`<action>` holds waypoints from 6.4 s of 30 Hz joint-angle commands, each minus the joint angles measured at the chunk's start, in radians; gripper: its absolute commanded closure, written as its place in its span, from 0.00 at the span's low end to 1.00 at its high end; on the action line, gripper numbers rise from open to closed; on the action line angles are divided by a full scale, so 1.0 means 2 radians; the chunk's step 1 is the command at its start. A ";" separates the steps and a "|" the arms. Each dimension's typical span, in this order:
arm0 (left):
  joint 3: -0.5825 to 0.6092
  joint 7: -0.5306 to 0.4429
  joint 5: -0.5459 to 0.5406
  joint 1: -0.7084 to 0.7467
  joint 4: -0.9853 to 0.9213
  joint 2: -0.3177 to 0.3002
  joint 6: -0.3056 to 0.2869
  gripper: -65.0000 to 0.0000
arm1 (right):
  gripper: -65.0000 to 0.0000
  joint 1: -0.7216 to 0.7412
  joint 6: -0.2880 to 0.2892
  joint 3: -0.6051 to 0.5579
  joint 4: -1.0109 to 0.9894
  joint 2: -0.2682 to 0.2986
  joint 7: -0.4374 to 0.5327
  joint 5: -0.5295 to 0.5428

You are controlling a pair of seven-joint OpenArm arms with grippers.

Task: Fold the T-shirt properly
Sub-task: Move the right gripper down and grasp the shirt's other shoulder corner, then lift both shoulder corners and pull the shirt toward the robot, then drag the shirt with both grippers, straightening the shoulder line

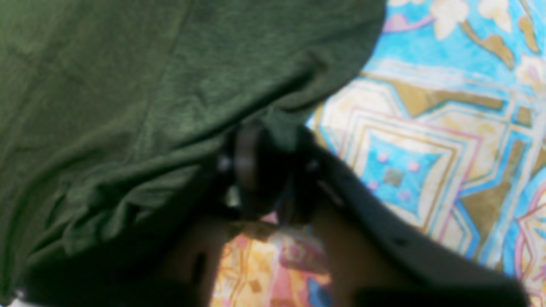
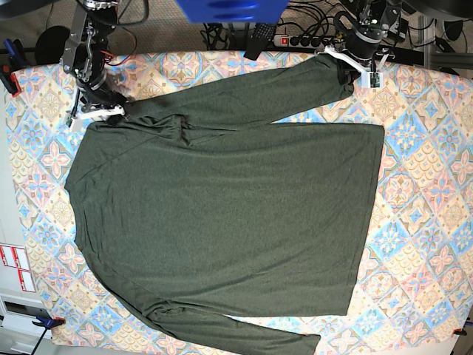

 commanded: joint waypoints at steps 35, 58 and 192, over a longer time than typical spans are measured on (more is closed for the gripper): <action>0.005 -0.121 0.035 0.119 0.001 -0.107 -0.008 1.00 | 1.00 -0.141 0.002 0.049 0.148 0.003 -0.004 0.002; -0.064 -0.191 0.038 -0.004 0.001 -0.072 -0.007 1.00 | 1.00 -0.061 0.002 0.043 0.152 0.001 -0.008 0.002; 0.010 -0.120 0.037 0.012 -0.006 -0.122 -0.009 1.00 | 1.00 -0.117 0.002 -0.027 0.173 0.000 0.022 0.002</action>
